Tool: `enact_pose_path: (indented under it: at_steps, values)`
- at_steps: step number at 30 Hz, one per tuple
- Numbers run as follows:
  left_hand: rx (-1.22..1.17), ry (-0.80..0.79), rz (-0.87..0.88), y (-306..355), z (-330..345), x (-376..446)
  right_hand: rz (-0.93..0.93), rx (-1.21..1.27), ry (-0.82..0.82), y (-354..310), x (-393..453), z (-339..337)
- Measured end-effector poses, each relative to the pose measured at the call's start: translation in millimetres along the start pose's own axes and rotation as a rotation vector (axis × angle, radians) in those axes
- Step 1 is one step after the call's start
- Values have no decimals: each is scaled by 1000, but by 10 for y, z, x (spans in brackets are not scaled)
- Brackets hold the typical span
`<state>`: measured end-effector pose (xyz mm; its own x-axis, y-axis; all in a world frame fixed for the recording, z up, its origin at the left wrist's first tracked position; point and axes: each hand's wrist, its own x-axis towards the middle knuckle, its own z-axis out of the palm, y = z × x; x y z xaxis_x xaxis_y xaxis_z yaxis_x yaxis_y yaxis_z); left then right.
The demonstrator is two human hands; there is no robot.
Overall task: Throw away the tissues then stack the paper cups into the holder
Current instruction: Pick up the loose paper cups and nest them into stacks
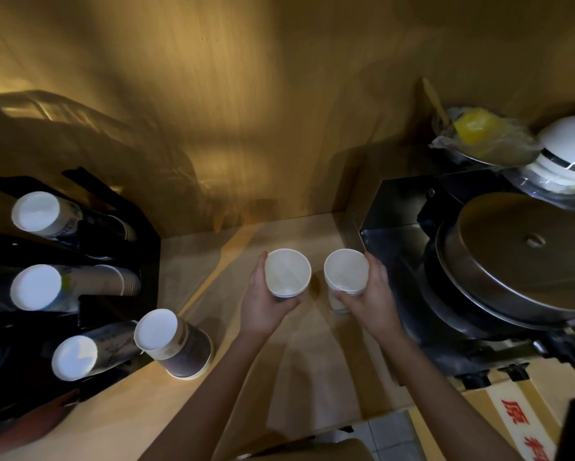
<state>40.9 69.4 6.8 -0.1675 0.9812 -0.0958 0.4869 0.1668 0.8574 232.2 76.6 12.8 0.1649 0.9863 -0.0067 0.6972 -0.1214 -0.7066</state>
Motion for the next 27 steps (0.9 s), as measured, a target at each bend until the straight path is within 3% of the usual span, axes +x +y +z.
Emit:
enact_pose_path:
  at_steps: [15,27]
  values:
    - [-48,-35,-46,-113,-44,-139,1,-144,-47,94,-18,-103]
    - [-73,-13,-36,-113,-81,-232,-13,6,-79,-12,99,-85]
